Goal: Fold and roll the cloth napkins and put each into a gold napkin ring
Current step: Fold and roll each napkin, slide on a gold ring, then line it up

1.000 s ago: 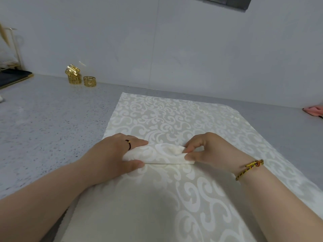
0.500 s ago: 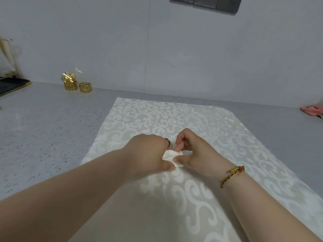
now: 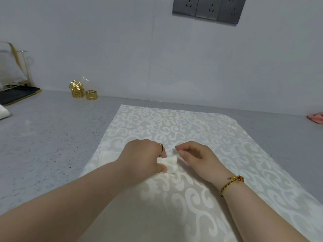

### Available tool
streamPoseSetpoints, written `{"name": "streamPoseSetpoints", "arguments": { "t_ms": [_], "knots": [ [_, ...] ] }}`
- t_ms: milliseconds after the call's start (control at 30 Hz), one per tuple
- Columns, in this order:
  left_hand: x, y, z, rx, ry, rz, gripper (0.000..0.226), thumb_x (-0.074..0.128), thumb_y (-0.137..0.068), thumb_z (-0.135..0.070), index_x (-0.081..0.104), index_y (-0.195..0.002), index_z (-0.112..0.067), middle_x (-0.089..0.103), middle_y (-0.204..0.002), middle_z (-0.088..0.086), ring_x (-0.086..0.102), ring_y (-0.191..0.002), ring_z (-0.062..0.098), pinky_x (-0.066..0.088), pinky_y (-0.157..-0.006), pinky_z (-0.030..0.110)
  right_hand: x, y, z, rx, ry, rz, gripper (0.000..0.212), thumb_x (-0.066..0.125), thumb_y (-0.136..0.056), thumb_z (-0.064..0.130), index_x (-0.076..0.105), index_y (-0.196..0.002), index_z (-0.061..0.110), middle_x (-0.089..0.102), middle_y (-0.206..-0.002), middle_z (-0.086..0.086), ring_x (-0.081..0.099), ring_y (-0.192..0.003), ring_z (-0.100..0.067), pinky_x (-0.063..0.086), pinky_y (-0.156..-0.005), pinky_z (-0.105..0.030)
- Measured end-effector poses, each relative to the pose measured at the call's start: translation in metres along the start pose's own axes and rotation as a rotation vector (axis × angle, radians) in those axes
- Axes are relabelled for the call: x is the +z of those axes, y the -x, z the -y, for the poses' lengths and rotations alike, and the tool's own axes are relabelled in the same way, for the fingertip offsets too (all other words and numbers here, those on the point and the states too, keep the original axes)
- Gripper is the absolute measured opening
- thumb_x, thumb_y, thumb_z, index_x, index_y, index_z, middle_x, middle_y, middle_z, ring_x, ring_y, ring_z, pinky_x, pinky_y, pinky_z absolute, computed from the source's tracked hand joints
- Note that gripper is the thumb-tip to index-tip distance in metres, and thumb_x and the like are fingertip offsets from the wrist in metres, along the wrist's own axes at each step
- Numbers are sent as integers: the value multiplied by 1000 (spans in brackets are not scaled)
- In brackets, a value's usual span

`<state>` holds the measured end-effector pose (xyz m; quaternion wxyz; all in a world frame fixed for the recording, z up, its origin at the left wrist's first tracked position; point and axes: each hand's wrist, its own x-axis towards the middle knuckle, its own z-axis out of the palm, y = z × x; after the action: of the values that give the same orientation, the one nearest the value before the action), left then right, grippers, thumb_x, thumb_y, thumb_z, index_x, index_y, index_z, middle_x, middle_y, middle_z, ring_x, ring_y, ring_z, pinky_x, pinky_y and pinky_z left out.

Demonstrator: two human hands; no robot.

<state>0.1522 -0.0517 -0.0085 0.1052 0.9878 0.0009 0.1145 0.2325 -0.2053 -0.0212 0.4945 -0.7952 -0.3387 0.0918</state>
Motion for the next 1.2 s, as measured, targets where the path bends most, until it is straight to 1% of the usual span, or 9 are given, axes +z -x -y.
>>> {"name": "streamPoseSetpoints", "arguments": {
  "t_ms": [200,267,333,467,733,833,1000,1100,1200],
  "knots": [
    [-20,23,48,-120,-58,-40,41,55,-84,-50,54,-121,-34,58,-120,-17,53,-109,6,32,-71,15,5,-1,-11,-36,339,108,26,56,-89,19,58,-115,23,48,-116,19,42,-113,4,26,-94,-1],
    [-29,33,68,-173,-76,-92,43,55,-83,-52,53,-123,-35,57,-124,-17,53,-112,6,32,-72,15,7,0,-10,-62,400,89,25,55,-90,18,59,-114,23,46,-116,21,39,-113,6,22,-88,7],
    [-36,43,91,-242,-79,-153,41,55,-83,-51,54,-121,-35,59,-121,-16,54,-108,7,31,-62,14,10,-1,-11,-84,454,77,24,54,-90,18,61,-112,23,46,-116,21,37,-114,6,19,-87,9],
    [-47,54,132,-382,-52,-229,34,57,-83,-47,60,-114,-33,66,-106,-8,53,-85,12,27,-53,10,15,-1,-6,-78,498,22,22,55,-89,13,63,-107,23,51,-111,19,45,-108,2,26,-91,-1],
    [-45,60,184,-463,68,-244,31,58,-84,-45,60,-113,-34,67,-104,-3,46,-79,10,24,-54,8,26,-7,11,-38,690,-5,17,59,-85,8,69,-96,16,54,-94,21,53,-94,-7,31,-78,-6],
    [-41,58,195,-456,118,-247,32,58,-85,-43,59,-115,-35,65,-106,-5,45,-80,8,27,-56,10,40,-40,28,-74,729,-23,15,57,-86,6,68,-95,12,57,-91,10,55,-94,-14,31,-78,-13],
    [-36,56,209,-457,61,-215,34,51,-87,-47,53,-119,-38,59,-111,-11,39,-83,5,29,-69,21,100,-143,53,-157,760,40,26,48,-92,16,60,-115,12,57,-122,-1,48,-117,-18,29,-88,-18],
    [-34,57,212,-439,27,-241,35,48,-87,-50,51,-120,-39,59,-110,-12,39,-82,4,27,-57,15,143,-207,65,-191,795,81,32,44,-93,16,54,-124,12,51,-132,-5,43,-124,-21,31,-97,-23],
    [-30,53,217,-422,3,-249,37,45,-87,-52,49,-122,-42,58,-106,-13,41,-81,6,28,-58,13,182,-263,73,-193,845,122,37,43,-94,18,47,-131,13,46,-136,-9,39,-127,-25,33,-102,-32]
  ]
}}
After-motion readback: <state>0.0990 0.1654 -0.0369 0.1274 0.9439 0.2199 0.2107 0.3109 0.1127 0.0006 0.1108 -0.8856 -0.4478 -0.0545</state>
